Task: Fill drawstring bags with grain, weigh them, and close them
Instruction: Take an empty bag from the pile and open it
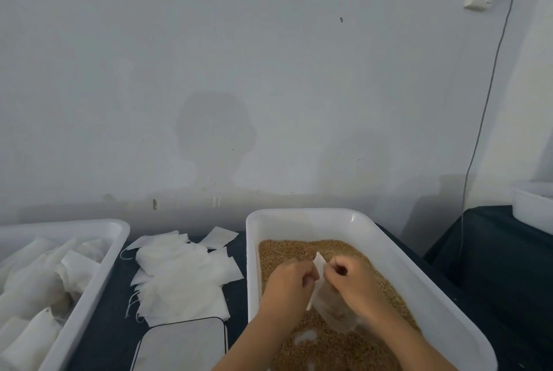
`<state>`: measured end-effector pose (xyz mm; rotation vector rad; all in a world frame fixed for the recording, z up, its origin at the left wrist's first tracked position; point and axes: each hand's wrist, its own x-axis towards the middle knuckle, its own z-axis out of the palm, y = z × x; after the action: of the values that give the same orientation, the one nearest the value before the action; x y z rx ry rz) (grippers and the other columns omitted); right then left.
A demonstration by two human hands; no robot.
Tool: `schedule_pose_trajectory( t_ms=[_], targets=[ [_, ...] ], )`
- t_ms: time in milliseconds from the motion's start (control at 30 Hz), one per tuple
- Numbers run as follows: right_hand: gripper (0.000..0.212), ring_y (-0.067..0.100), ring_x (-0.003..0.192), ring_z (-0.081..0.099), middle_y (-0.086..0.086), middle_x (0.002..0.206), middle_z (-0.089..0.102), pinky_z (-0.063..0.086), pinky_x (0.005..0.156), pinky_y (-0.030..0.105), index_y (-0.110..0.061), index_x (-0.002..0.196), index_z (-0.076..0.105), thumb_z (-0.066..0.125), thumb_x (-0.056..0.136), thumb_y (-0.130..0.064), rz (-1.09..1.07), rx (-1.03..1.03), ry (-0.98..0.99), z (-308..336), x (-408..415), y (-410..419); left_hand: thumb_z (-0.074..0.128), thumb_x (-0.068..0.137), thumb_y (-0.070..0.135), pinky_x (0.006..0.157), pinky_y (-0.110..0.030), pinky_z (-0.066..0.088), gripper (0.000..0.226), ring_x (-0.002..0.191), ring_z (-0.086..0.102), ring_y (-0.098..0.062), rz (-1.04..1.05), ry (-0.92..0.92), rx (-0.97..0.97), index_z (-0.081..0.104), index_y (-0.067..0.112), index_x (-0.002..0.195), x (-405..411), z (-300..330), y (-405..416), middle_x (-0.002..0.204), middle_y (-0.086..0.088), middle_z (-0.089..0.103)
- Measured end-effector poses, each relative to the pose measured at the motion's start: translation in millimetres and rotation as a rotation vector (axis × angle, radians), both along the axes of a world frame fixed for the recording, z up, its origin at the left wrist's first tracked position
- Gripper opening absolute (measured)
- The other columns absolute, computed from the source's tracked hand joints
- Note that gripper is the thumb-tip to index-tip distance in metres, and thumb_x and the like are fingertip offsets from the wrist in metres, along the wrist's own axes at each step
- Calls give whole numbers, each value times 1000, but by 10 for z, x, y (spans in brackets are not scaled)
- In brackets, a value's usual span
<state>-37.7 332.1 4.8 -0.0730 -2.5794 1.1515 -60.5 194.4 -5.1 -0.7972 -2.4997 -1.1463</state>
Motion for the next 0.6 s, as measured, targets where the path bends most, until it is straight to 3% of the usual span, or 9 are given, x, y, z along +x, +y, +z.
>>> schedule_pose_trajectory(
  t_ms=[133, 233, 333, 400, 467, 533, 600],
  targets=[
    [31, 12, 53, 50, 1, 55, 53, 42, 56, 26, -5, 61, 56, 56, 90, -16, -2, -60, -21, -14, -15, 17, 43, 95, 29, 72, -22, 33, 27, 83, 43, -15, 22, -15, -85, 50, 14, 74, 15, -40, 33, 85, 1, 46],
    [31, 12, 56, 52, 0, 61, 55, 45, 60, 27, -10, 68, 56, 51, 96, -23, -51, -72, -58, -2, -4, 60, 49, 94, 36, 82, -14, 30, 27, 91, 36, -10, 5, 19, -149, 54, 13, 81, 9, -51, 30, 95, 5, 37],
    [29, 8, 58, 45, -4, 70, 51, 42, 58, 21, -17, 81, 47, 39, 99, -39, -115, 272, -235, 18, 49, 164, 49, 92, 23, 90, -13, 28, 17, 101, 31, -7, 18, 123, -134, 49, 15, 76, 10, -45, 4, 109, 8, 33],
    [26, 4, 60, 44, -8, 75, 50, 40, 55, 17, -19, 91, 43, 46, 96, -44, -81, 450, -398, 26, 113, 223, 50, 90, 19, 92, -15, 29, 15, 100, 30, -7, 51, 195, -132, 49, 16, 75, 10, -21, -5, 113, 8, 39],
    [29, 4, 70, 49, -8, 83, 52, 42, 59, 17, -19, 103, 44, 58, 90, -41, -40, 558, -548, 26, 184, 247, 49, 89, 17, 89, -18, 33, 12, 95, 31, -8, 73, 223, -166, 53, 14, 78, 8, -11, 0, 107, 6, 46],
    [32, 9, 82, 54, -7, 92, 55, 43, 70, 18, -18, 110, 51, 64, 87, -36, -21, 693, -629, 13, 226, 247, 45, 91, 17, 77, -21, 36, 13, 87, 34, -9, 102, 189, -210, 54, 14, 83, 22, -13, 16, 94, 6, 50],
    [21, 11, 88, 56, -5, 99, 60, 45, 80, 23, -18, 104, 58, 62, 88, -31, -22, 768, -639, 10, 243, 221, 40, 94, 20, 63, -20, 30, 13, 79, 37, -9, 165, 124, -232, 49, 17, 86, 33, -20, 18, 85, 7, 47]
  ],
)
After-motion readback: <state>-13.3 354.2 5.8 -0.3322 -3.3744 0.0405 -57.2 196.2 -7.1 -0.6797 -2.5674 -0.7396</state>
